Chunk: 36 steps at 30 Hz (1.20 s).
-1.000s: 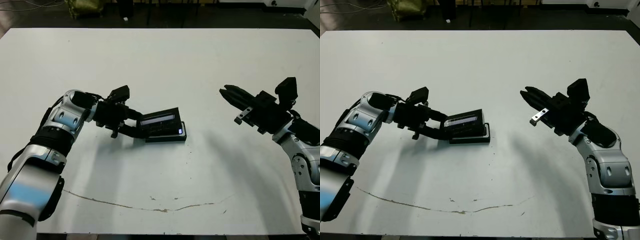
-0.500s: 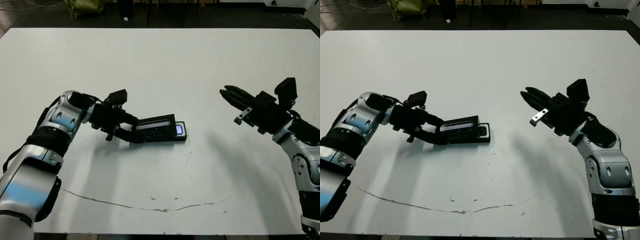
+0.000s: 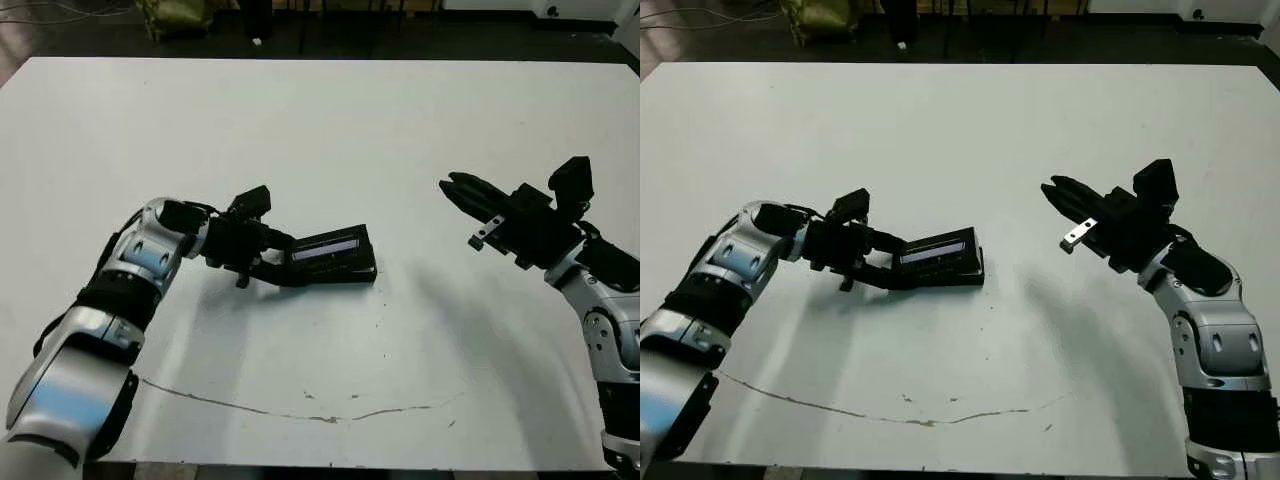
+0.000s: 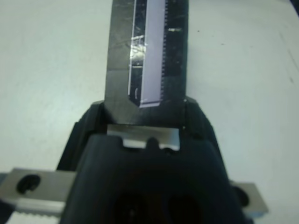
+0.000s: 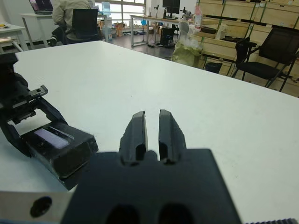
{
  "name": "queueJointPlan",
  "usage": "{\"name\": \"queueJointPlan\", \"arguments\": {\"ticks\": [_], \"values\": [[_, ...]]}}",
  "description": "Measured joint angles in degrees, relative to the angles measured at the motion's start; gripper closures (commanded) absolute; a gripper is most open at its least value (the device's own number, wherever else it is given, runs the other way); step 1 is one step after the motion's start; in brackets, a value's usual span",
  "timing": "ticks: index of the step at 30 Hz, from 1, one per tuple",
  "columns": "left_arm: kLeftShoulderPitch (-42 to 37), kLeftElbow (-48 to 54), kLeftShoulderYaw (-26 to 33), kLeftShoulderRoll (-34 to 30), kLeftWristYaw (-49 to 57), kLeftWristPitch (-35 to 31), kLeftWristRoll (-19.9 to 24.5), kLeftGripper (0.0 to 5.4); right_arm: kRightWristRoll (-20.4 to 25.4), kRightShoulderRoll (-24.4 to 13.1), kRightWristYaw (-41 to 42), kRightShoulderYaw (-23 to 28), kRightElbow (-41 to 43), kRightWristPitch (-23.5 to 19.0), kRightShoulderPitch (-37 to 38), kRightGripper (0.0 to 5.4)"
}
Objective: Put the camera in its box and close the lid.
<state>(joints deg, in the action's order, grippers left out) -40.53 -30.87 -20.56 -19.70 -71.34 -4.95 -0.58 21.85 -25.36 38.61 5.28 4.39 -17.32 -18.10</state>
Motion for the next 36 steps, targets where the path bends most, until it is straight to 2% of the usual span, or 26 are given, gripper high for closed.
{"name": "queueJointPlan", "arguments": {"ticks": [9,16,24,31,36], "values": [[0.18,9.93,-4.50,-2.88,1.63,-5.69,-3.69,3.32,-0.04,0.00,-0.04,0.00,0.16,0.10,0.03,5.40],[-1.64,12.53,-7.24,-3.30,1.64,-9.59,-5.70,3.32,-0.17,0.00,-0.04,0.00,0.14,0.37,0.03,5.40],[-2.71,12.49,-8.68,-3.22,2.02,-9.88,-6.59,3.32,-0.20,0.02,-0.04,0.00,0.14,0.45,0.18,5.40],[-2.68,12.80,-8.88,-1.42,3.43,-10.62,-6.58,1.73,-0.25,0.06,-0.30,-0.01,0.43,0.44,0.27,5.40],[-2.52,12.73,-8.91,-0.62,4.93,-8.74,-6.57,0.58,-0.26,0.05,-0.36,-0.01,0.46,0.44,0.28,5.40]]}}
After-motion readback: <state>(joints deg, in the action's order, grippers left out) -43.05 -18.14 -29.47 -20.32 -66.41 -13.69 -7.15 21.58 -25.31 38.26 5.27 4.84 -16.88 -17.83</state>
